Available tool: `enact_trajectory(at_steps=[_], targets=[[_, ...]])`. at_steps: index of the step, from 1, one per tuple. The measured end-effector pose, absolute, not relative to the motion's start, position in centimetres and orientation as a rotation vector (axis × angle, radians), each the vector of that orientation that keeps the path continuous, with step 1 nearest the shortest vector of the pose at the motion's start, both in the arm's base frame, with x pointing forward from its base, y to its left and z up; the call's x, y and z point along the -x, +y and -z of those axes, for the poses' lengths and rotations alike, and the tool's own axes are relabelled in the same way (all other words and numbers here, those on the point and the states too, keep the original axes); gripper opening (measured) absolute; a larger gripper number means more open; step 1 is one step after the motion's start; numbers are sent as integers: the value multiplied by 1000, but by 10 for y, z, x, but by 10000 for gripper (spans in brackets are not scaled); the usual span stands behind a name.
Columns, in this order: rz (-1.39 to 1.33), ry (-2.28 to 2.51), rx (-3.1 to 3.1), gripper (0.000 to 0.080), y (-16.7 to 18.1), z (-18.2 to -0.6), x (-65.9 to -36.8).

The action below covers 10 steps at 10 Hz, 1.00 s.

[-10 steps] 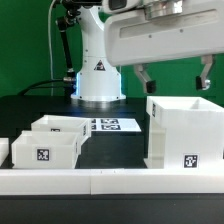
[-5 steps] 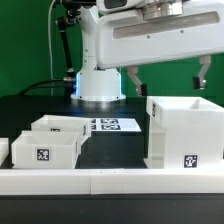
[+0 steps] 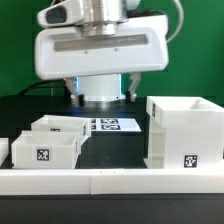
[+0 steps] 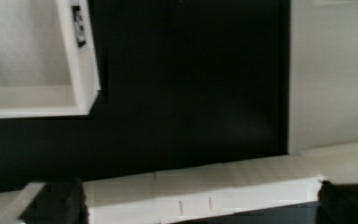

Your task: Assemble drawer

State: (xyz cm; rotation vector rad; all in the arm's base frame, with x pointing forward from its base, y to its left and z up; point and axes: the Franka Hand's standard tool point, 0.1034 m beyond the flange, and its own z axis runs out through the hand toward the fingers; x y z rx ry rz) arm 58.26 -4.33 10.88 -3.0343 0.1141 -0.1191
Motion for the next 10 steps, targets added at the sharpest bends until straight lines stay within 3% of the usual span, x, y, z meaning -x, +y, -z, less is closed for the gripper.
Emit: enact_trajectory(at_steps=[5, 10], targets=[[104, 115, 3036, 649, -46, -103, -581], [144, 103, 3121, 649, -63, -58, -548]])
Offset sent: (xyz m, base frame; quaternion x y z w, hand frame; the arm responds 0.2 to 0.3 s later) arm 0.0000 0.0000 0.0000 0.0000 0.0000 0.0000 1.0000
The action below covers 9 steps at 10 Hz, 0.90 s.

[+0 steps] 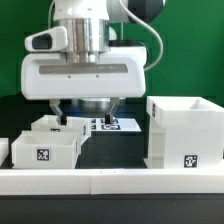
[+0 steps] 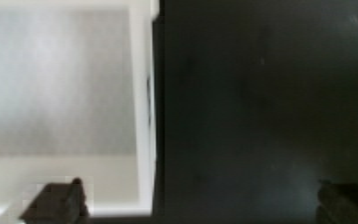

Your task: Assemble drawer

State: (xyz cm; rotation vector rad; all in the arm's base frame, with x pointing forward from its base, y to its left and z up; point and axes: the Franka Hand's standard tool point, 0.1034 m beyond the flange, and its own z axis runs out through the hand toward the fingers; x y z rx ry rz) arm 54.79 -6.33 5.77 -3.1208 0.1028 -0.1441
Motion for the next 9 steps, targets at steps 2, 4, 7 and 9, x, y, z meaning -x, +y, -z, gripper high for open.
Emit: enact_trajectory(at_steps=[2, 4, 7, 9], targets=[[121, 96, 3114, 649, -77, -48, -538], [124, 95, 3113, 649, -74, -48, -540], [110, 64, 3123, 649, -89, -35, -534], [80, 70, 3125, 649, -89, -23, -528]])
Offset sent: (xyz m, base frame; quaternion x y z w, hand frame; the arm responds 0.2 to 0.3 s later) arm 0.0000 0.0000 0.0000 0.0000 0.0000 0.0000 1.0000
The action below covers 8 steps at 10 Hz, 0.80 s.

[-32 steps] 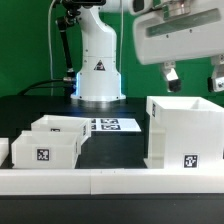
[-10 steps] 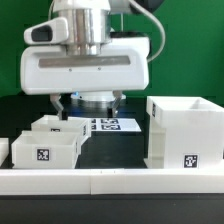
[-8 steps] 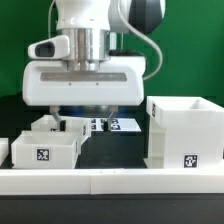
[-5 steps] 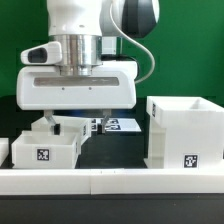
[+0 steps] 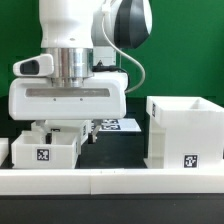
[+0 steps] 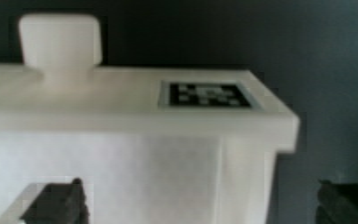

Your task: Assemble drawer

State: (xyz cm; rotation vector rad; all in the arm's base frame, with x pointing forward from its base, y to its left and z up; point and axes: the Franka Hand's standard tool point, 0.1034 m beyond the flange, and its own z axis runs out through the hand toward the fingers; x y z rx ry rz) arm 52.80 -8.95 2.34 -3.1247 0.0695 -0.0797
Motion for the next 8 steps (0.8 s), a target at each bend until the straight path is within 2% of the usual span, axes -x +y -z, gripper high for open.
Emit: enact_trajectory(at_steps=[5, 8], targets=[[70, 58, 3128, 649, -78, -7, -525], [72, 38, 3130, 644, -71, -6, -526]])
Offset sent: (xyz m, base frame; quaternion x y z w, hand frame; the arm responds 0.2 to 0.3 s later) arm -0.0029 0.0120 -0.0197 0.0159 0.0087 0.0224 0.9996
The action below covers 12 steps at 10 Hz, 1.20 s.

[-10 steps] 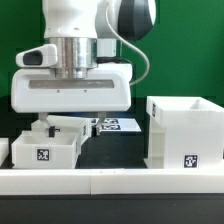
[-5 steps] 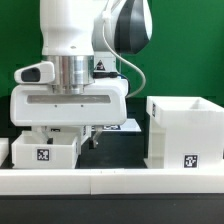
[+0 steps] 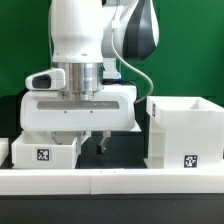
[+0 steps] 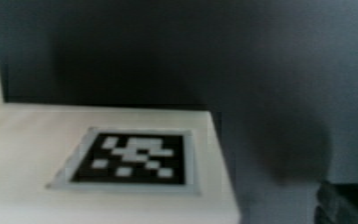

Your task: Assemble drawer

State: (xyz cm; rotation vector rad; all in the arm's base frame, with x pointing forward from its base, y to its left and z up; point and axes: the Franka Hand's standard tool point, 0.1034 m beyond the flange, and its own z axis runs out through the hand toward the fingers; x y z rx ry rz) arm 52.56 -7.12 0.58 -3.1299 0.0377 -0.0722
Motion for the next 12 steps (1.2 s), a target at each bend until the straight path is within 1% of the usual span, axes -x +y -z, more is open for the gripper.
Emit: enact_trajectory(at_steps=[1, 2, 3, 4, 5, 11, 12], targets=[[72, 35, 3130, 486, -71, -6, -526], [72, 35, 3130, 303, -71, -6, -526], [72, 35, 3130, 169, -71, -6, -526], [72, 35, 3130, 169, -71, -6, -526], [72, 34, 3130, 40, -71, -6, -526], [72, 25, 3131, 40, -71, -6, -526], [80, -32, 3131, 41, -70, -11, -528]])
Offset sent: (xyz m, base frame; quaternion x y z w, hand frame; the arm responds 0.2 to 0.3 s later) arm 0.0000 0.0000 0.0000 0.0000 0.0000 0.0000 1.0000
